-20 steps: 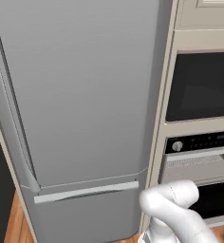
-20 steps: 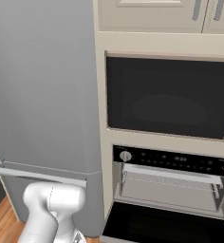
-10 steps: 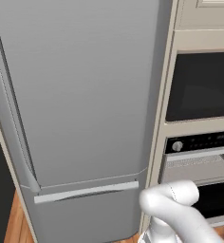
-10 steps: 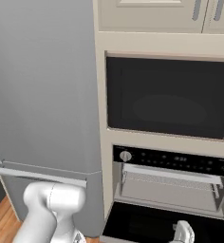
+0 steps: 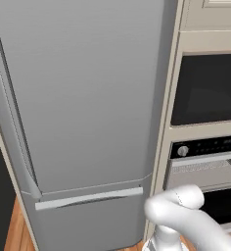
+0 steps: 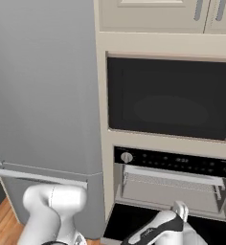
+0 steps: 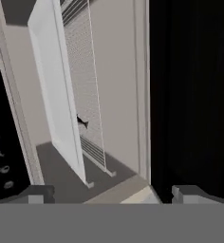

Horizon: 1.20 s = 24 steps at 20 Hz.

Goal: Take the fish from the oven and place it on the plate on the counter.

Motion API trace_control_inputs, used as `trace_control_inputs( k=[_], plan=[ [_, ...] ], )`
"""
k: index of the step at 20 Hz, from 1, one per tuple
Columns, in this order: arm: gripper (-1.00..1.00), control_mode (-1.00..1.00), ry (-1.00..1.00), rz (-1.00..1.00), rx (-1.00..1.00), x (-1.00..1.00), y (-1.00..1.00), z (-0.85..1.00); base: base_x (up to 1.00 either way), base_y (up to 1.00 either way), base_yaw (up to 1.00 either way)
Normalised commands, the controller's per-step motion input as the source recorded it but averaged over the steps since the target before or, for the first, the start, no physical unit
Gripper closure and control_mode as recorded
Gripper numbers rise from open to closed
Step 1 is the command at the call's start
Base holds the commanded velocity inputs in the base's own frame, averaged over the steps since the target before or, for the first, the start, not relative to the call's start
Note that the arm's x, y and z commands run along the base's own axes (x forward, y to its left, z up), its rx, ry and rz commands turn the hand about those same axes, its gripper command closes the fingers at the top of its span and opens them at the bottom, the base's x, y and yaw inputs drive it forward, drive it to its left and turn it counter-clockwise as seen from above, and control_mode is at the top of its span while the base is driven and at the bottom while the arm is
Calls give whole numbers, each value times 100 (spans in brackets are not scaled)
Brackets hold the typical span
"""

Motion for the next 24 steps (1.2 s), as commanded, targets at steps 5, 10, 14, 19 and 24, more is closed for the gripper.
trace_control_inputs(
  k=[5, 10, 14, 19, 24],
  plan=[
    [-100, -100, 0, 0, 2, 92, -10, -45, 0, 0, 0],
    [-100, -100, 0, -1, 11, 98, -40, -59, 0, 0, 0],
    [-100, -100, 0, -4, 27, 71, -52, -65, 0, 0, 0],
    [-100, -100, 3, 0, 19, 1, -53, -44, 0, 0, 0],
    [-100, -100, 3, 0, 27, 2, -30, -32, 0, 0, 0]
  ],
)
